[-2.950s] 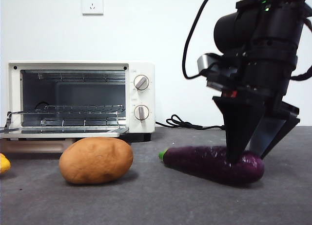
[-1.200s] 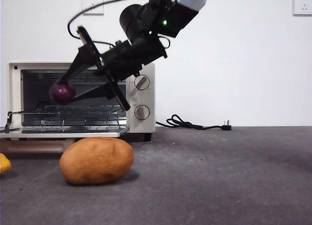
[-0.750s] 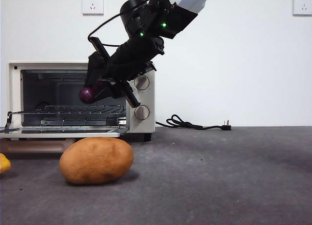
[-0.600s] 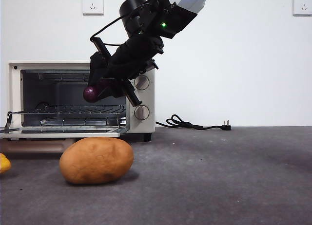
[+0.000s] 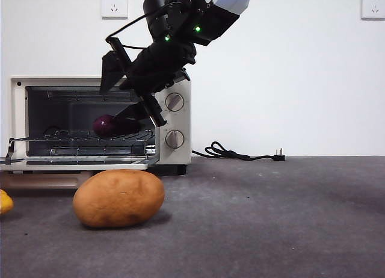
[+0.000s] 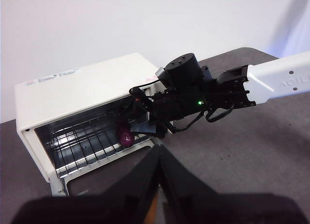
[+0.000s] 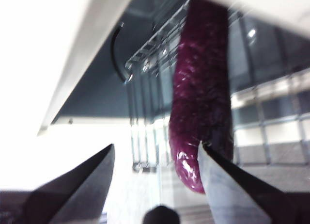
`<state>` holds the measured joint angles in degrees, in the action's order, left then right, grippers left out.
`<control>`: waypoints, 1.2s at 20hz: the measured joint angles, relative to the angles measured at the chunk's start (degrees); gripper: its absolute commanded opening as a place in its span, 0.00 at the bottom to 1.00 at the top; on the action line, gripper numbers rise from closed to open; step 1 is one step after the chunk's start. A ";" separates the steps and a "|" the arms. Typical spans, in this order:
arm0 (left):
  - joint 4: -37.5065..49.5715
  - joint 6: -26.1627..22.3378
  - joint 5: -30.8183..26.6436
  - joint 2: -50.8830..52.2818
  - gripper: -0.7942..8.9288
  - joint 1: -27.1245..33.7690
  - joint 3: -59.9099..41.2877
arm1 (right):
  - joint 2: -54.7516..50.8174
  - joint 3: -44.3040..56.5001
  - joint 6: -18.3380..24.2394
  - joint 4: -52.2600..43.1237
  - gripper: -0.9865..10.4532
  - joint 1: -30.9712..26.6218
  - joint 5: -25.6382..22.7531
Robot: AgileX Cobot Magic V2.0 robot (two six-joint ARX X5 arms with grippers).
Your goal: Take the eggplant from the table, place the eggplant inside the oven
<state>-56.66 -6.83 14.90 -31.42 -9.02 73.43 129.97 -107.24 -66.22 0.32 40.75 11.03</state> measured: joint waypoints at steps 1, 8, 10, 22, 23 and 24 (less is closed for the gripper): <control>0.02 -0.04 -0.13 0.00 0.08 0.00 0.02 | 0.00 0.00 0.24 -0.09 0.34 0.24 1.01; 0.13 -0.20 -3.65 0.00 0.08 -0.98 0.02 | -5.40 0.00 5.40 3.23 0.34 2.01 -0.59; 0.13 -0.20 -3.65 0.00 0.08 -0.98 0.00 | -8.81 0.00 8.28 5.40 0.34 1.99 -0.72; 1.46 -0.24 -4.31 0.02 0.08 -1.66 0.00 | -25.46 -0.02 29.94 22.29 0.34 1.77 -1.49; 1.46 -0.24 -4.57 0.02 0.08 -1.66 0.00 | -27.28 -0.02 32.24 24.02 0.34 1.77 -2.05; 1.46 -0.35 -5.27 0.02 0.08 -1.66 0.00 | -28.96 -0.02 34.51 25.83 0.34 1.77 -2.64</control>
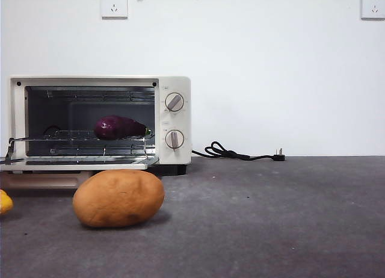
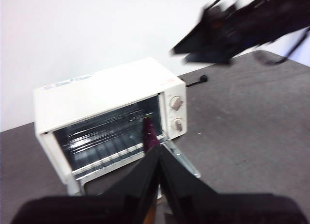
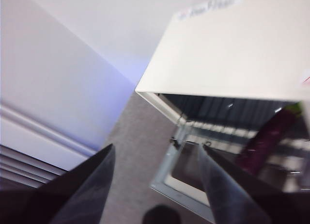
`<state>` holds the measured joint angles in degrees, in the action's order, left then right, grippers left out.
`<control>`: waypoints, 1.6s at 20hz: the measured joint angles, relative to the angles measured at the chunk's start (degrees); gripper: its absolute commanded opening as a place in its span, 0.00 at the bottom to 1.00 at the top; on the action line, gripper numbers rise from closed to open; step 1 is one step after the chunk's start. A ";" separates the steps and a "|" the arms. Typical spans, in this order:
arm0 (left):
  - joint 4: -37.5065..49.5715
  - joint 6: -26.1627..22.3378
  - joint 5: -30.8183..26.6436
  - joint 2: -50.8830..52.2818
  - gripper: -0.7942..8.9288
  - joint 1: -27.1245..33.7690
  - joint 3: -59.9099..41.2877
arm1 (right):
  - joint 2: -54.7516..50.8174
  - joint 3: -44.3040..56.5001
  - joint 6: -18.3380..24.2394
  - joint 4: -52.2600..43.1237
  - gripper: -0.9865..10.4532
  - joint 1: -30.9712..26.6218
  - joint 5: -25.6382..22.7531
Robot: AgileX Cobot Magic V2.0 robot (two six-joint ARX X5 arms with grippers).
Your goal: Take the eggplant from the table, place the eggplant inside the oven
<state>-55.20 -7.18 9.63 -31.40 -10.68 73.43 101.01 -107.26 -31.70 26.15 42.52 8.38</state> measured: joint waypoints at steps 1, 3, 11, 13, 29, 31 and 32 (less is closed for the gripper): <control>0.02 -0.15 -0.61 0.00 0.08 0.00 0.00 | -1.42 -0.02 1.92 1.53 0.34 0.00 -0.72; 0.13 -0.31 -1.86 -0.02 0.08 0.00 0.00 | -4.48 -0.04 6.32 5.09 0.34 0.00 -2.38; 0.42 -0.31 -2.01 -0.59 0.08 0.00 0.00 | -14.05 -0.09 18.10 15.80 0.34 0.00 -6.25; 0.44 -0.31 -2.01 -0.92 0.08 0.00 0.00 | -15.96 -0.09 19.76 18.23 0.34 0.00 -6.34; 0.37 -0.31 -2.01 -2.97 0.08 0.00 0.00 | -24.06 -0.09 29.46 51.36 0.33 0.02 -3.80; 0.37 -0.31 -2.01 -3.32 0.08 0.00 0.00 | -24.06 -0.15 30.10 51.56 0.33 0.07 -2.12; 0.37 -0.31 -2.01 -3.50 0.08 0.00 0.00 | -24.09 -0.15 30.34 51.56 0.31 0.13 -0.72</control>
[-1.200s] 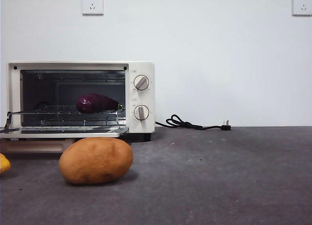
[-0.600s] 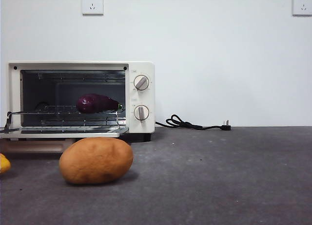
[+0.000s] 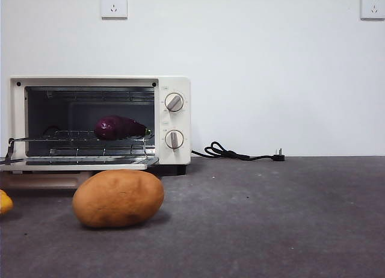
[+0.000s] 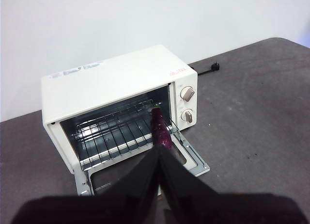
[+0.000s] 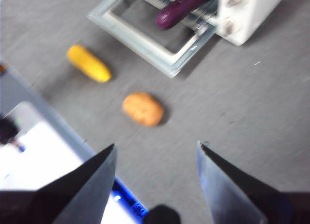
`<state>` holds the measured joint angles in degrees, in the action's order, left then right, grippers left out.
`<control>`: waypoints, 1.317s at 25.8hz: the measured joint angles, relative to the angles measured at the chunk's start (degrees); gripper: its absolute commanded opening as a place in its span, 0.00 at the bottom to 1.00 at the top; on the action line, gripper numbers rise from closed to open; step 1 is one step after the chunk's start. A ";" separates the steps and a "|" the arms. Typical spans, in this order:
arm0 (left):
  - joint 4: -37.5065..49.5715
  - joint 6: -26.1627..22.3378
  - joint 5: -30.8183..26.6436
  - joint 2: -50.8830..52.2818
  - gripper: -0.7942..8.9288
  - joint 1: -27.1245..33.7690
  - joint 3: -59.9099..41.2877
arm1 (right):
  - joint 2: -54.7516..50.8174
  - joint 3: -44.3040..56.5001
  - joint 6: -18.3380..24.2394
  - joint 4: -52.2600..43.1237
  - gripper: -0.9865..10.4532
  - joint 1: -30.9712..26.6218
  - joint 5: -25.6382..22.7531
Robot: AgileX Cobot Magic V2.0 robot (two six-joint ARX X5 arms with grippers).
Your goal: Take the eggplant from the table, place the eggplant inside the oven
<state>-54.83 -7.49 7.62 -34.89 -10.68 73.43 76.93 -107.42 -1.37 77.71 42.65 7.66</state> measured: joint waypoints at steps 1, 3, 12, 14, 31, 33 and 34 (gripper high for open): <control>0.00 0.00 0.00 -0.20 0.08 0.00 0.00 | 0.00 0.00 0.35 0.00 0.26 0.00 1.60; -0.02 0.00 0.00 -0.39 0.08 0.00 0.00 | -0.07 0.00 0.85 0.02 0.15 0.04 4.02; -2.23 -1.53 -5.66 -1.25 0.08 0.00 0.00 | -0.13 0.00 2.93 0.02 0.08 0.04 5.70; -2.93 -1.84 -7.67 -2.38 0.08 0.00 0.00 | -0.13 0.00 2.93 0.02 0.08 0.04 5.70; 5.07 -1.22 10.86 -25.11 0.08 18.36 0.00 | -4.26 0.00 3.76 0.02 0.08 0.04 8.26; 5.07 -0.90 14.34 -27.93 0.08 21.33 0.00 | -5.27 0.00 3.76 0.02 0.08 0.04 8.26; 5.07 -0.85 15.54 -29.79 0.08 22.97 0.00 | -5.92 0.00 3.78 0.02 0.08 0.04 8.26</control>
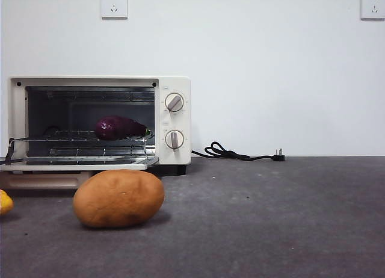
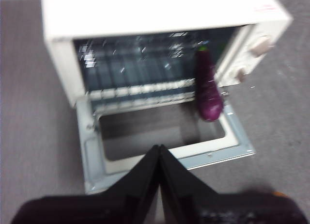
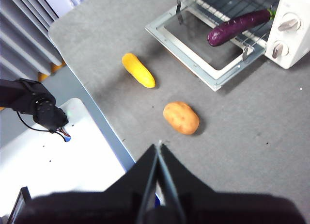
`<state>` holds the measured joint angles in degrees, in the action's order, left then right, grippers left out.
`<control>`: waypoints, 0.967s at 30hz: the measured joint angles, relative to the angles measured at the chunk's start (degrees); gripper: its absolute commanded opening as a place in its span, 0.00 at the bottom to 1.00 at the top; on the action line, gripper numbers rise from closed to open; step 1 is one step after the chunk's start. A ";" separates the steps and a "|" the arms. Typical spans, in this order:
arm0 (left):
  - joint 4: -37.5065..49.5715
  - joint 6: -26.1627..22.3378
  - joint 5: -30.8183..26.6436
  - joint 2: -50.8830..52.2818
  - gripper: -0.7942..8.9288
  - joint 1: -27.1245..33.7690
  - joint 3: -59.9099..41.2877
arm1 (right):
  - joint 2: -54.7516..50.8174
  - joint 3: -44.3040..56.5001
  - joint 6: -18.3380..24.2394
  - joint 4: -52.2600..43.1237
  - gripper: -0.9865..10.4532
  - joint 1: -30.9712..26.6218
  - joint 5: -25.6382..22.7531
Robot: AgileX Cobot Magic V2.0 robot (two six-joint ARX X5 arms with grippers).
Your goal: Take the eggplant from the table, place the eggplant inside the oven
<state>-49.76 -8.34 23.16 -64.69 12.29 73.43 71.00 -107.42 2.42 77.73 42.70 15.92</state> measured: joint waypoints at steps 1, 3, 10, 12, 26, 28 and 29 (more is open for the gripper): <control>0.00 -0.02 0.31 -1.31 0.08 1.05 0.00 | -0.50 0.00 0.00 0.00 0.08 0.00 -0.02; 0.20 -0.02 1.16 -3.85 0.08 3.02 -0.04 | -1.77 0.00 0.00 0.00 0.08 0.00 -0.72; 2.56 -0.77 6.80 -9.35 0.08 7.23 -0.09 | -5.53 0.00 0.15 0.00 0.08 0.00 -4.26; 2.56 -1.40 7.02 -12.22 0.08 7.85 -0.09 | -6.34 0.00 0.17 0.00 0.08 0.00 -5.25; 2.95 -4.04 12.85 -28.39 0.08 17.38 -0.09 | -11.47 0.00 -0.35 0.00 0.08 0.00 -9.27; 2.95 -4.20 12.87 -30.29 0.08 18.10 -0.09 | -11.63 0.00 -0.68 0.00 0.08 0.00 -9.49; 2.95 -4.46 12.87 -31.34 0.08 18.29 -0.09 | -11.69 0.00 -0.98 0.00 0.08 0.00 -9.51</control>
<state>-46.81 -12.80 36.03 -96.03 30.59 73.34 59.31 -107.42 1.43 77.73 42.70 6.42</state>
